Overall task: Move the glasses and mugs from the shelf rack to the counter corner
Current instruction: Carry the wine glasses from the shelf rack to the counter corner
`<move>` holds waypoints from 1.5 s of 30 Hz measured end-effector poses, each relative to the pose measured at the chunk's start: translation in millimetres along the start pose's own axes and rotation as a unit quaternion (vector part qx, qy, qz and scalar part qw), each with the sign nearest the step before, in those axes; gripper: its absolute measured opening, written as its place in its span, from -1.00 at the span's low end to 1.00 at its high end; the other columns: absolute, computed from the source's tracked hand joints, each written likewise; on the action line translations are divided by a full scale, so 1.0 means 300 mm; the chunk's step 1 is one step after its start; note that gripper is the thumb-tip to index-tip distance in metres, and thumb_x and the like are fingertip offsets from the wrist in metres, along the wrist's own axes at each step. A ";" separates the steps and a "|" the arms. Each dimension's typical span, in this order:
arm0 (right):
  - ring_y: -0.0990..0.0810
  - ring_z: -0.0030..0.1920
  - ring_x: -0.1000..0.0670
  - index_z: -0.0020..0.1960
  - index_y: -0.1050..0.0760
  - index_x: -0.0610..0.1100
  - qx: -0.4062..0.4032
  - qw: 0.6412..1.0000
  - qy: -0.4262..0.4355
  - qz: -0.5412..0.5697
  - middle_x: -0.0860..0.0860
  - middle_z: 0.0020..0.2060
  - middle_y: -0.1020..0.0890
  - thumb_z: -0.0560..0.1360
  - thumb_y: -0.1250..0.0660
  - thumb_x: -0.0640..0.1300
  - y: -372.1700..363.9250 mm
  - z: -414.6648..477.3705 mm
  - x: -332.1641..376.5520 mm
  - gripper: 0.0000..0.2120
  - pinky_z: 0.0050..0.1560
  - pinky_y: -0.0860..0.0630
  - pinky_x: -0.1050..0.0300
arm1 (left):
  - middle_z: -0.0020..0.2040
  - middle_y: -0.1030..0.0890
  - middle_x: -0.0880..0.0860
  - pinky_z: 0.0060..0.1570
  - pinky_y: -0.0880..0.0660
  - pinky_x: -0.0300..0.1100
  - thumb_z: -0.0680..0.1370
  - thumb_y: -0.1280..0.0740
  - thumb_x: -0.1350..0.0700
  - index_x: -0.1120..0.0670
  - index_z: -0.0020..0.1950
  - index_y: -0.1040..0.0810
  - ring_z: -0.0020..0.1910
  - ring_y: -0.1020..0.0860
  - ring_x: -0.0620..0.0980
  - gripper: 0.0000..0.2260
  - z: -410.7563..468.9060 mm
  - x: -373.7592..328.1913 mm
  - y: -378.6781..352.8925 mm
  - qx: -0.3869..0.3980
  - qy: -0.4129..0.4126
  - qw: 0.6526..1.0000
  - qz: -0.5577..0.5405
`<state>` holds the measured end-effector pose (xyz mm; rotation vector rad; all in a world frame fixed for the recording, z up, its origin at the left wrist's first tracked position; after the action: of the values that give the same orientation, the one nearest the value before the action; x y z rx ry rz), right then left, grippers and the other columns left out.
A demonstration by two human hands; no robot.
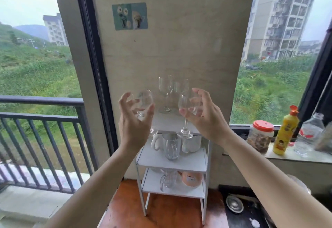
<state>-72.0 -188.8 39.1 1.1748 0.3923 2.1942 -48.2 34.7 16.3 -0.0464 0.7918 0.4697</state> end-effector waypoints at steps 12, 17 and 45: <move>-0.64 0.09 0.20 0.46 -0.34 0.00 -0.216 0.967 -0.130 0.034 0.09 0.22 -0.59 0.40 -0.56 0.04 0.293 -0.656 -0.143 -0.29 -0.10 -0.60 0.30 | 0.21 -0.52 0.01 0.01 -0.58 0.19 0.45 -0.44 -0.20 -0.08 0.35 -0.31 0.09 -0.58 0.02 -0.43 -0.462 -0.178 -0.231 0.101 0.062 0.983 -0.139; -0.64 0.05 0.21 0.41 -0.43 -0.02 -0.302 0.932 -0.199 0.003 0.06 0.16 -0.64 0.38 -0.58 0.03 0.627 -0.937 -0.192 -0.34 -0.02 -0.63 0.17 | 0.24 -0.56 -0.02 0.08 -0.57 0.10 0.43 -0.43 -0.28 -0.07 0.37 -0.34 0.06 -0.62 -0.08 -0.39 -0.669 -0.436 -0.451 0.189 0.031 0.964 -0.187; -0.56 0.16 0.23 0.46 -0.35 0.02 -0.620 0.671 -0.341 -0.220 0.15 0.28 -0.52 0.41 -0.56 -0.01 2.483 -3.053 -0.068 -0.31 0.15 -0.57 0.17 | 0.16 -0.61 -0.13 0.00 -0.62 0.12 0.42 -0.47 -0.13 -0.11 0.32 -0.37 0.01 -0.68 -0.09 -0.47 -2.662 -2.462 -1.294 0.584 -0.087 0.666 -0.456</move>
<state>-1100.5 -750.7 -103.2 0.7930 -0.9336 0.9530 -869.4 -770.7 -87.1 0.7734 0.6536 -1.0464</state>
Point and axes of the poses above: each hand's wrist, its own z-axis towards the middle knuckle, its own y-axis out of the back of the hand, x = y × z, the point moved 4 cm from there along z, towards the middle knuckle
